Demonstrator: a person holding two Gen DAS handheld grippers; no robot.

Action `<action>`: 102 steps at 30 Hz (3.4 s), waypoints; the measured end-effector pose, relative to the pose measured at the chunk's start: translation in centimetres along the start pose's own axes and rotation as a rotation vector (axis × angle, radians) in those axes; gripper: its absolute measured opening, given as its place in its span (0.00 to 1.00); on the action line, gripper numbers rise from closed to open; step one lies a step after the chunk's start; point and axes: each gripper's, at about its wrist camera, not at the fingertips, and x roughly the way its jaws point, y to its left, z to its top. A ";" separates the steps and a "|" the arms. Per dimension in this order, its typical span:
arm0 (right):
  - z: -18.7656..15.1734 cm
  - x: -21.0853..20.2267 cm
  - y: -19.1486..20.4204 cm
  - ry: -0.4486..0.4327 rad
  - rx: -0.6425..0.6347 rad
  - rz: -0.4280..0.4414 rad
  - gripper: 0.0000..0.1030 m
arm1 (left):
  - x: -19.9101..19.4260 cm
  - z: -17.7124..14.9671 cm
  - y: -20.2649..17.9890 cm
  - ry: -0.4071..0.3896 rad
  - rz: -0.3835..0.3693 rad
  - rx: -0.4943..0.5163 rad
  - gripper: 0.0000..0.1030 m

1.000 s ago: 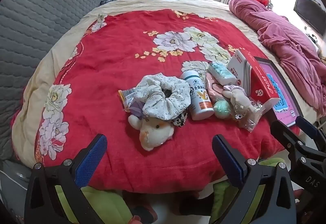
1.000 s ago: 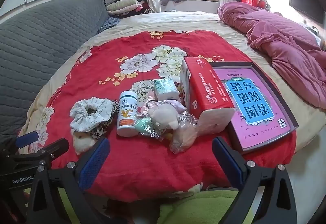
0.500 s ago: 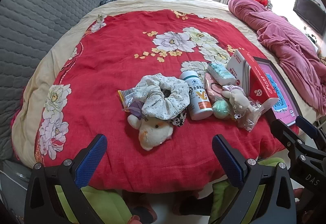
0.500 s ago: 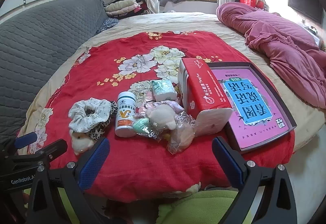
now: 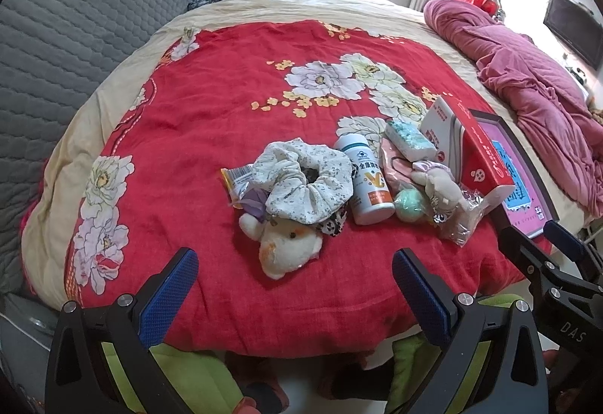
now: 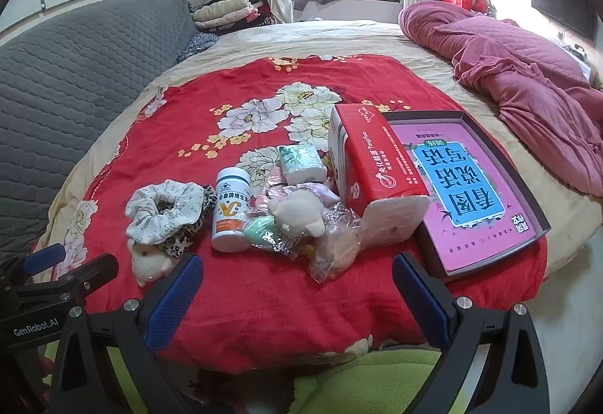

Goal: Organize soft objects
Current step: 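Move both tools toward the pile of items on the bedspread, then grasp the white floral scrunchie with the left tool while the right tool grasps the white plush bear, then carry the scrunchie and plush bear with both tools over the pink book box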

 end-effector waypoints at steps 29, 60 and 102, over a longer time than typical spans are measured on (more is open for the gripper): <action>1.2 6.2 -0.3 0.036 0.001 0.000 0.98 | 9.0 3.7 4.1 0.063 -0.044 -0.091 0.99; 2.3 13.1 2.1 0.102 -0.187 -0.077 0.42 | 12.0 5.8 5.4 0.072 -0.162 -0.122 0.19; 4.6 -0.2 -20.8 -0.185 0.281 -0.136 0.41 | 3.2 9.8 -21.2 -0.068 -0.455 0.226 0.16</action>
